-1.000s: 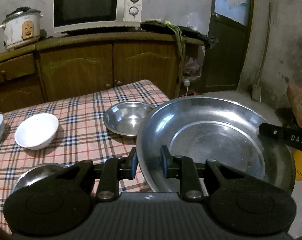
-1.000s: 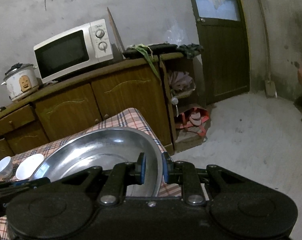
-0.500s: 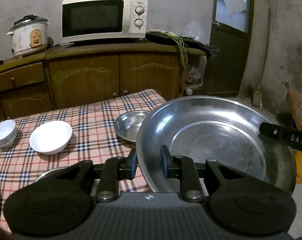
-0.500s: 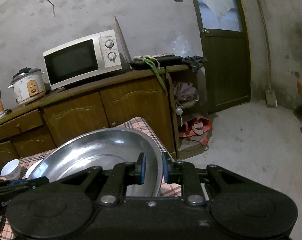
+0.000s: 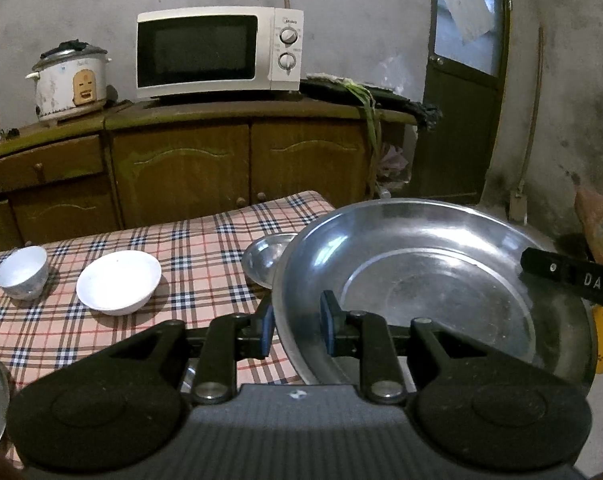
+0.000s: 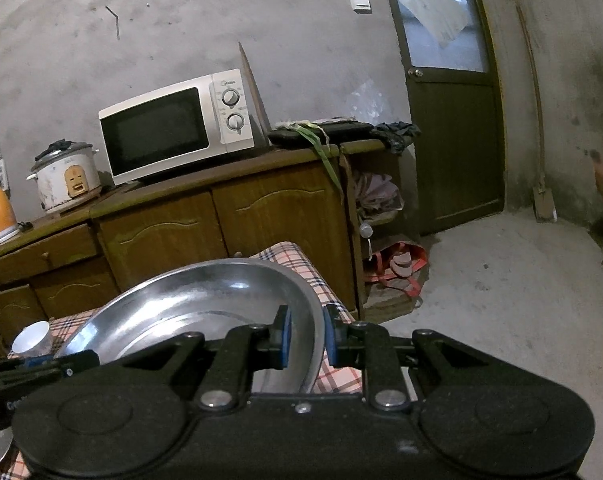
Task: Organize plates and bowls
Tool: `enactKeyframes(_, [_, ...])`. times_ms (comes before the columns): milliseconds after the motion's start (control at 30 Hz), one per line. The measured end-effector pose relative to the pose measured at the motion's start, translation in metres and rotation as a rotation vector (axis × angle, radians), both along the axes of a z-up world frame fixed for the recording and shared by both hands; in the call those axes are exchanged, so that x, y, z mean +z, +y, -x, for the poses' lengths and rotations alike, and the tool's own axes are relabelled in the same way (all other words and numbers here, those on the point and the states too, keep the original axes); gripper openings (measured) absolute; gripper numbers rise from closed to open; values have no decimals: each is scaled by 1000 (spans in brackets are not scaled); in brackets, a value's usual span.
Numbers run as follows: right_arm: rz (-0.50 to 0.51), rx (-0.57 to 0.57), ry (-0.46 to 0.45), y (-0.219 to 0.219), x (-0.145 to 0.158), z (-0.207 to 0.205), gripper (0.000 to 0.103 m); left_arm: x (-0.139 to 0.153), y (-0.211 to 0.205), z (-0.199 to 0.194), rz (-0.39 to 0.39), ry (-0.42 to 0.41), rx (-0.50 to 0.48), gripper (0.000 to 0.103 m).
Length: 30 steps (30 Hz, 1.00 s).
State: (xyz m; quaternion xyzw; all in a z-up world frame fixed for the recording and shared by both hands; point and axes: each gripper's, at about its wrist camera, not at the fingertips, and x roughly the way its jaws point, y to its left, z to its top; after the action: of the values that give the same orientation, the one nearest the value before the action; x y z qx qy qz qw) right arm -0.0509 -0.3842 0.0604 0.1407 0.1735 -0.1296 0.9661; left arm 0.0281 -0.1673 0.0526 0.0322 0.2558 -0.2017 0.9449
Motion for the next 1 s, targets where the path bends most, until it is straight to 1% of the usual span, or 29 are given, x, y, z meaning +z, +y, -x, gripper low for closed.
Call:
enactKeyframes(167, [0, 0, -8, 1, 4, 1, 24, 2, 2, 4, -3, -10, -1, 24])
enactKeyframes(400, [-2, 6, -5, 3, 4, 2, 24, 1, 8, 5, -6, -1, 0, 24])
enactKeyframes(1000, [9, 46, -9, 14, 8, 0, 24, 5, 22, 11, -6, -4, 38, 24])
